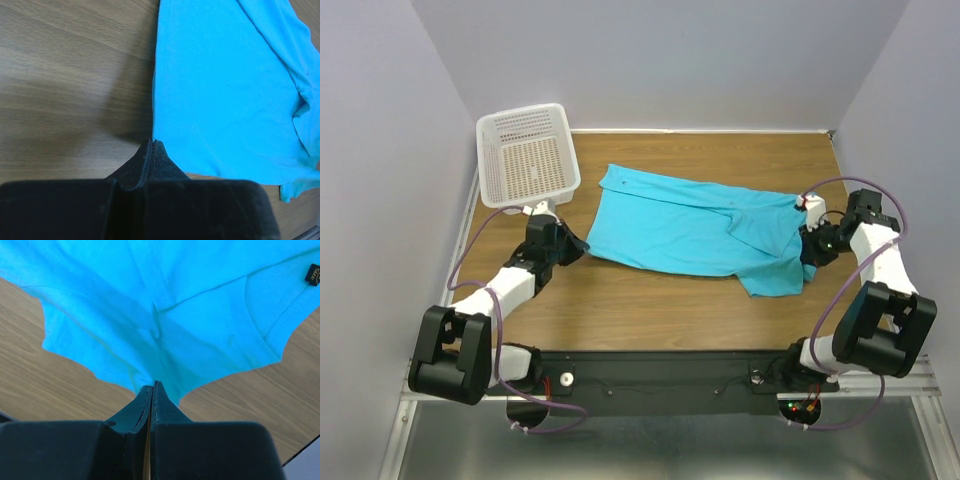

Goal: Fold and stack the t-shirts
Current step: Fold the tshirt

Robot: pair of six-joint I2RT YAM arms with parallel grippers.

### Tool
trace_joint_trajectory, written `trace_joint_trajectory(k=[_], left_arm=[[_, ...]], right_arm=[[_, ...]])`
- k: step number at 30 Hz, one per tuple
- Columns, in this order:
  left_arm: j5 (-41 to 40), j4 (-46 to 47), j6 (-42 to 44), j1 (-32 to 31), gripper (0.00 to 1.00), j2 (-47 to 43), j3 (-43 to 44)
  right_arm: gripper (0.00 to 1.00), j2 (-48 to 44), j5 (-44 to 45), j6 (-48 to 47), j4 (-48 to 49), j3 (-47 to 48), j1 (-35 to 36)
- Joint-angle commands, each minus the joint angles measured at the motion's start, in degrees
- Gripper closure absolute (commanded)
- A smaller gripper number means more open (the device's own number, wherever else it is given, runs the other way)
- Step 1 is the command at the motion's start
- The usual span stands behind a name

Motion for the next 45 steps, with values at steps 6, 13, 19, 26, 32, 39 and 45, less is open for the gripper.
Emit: trace_joint_trajectory(k=[6,13,19,26,32,39,45], left_arm=[[0.4,-0.3,0.8,1.3,1.0,-2.1,3.3],[0.9,-1.1,0.4,2.5,1.0,-1.8,5.1],[0.8,-1.2,-0.4,2.7,1.0,0.9,8.9],[1.5,-0.3,-1.1,3.1,1.0,9.6,14.3],[1.8,0.2,-0.4,3.2,1.0,14.8,18.5],[2.8,-0.4,1.0,3.3,1.0,18.9,22.1],[3.9,-1.4,2.5,3.3,1.0,23.2,24.5]], right_arm=[[0.99,-0.1,-4.1,0.4,1.4,0.3,-3.4],[0.99,0.5,-6.6,0.8,3.3,0.1,-5.1],[1.0,2.1,-8.2,2.2,5.3,1.5,-5.8],[0.99,7.8,-8.5,5.5,8.0,4.5,-5.9],[0.99,11.4,-9.5,6.7,9.6,6.8,-6.4],[0.99,16.1,-11.6,8.1,10.4,9.8,-6.5],[0.99,18.2,-11.7,8.7,10.5,11.0,-6.5]])
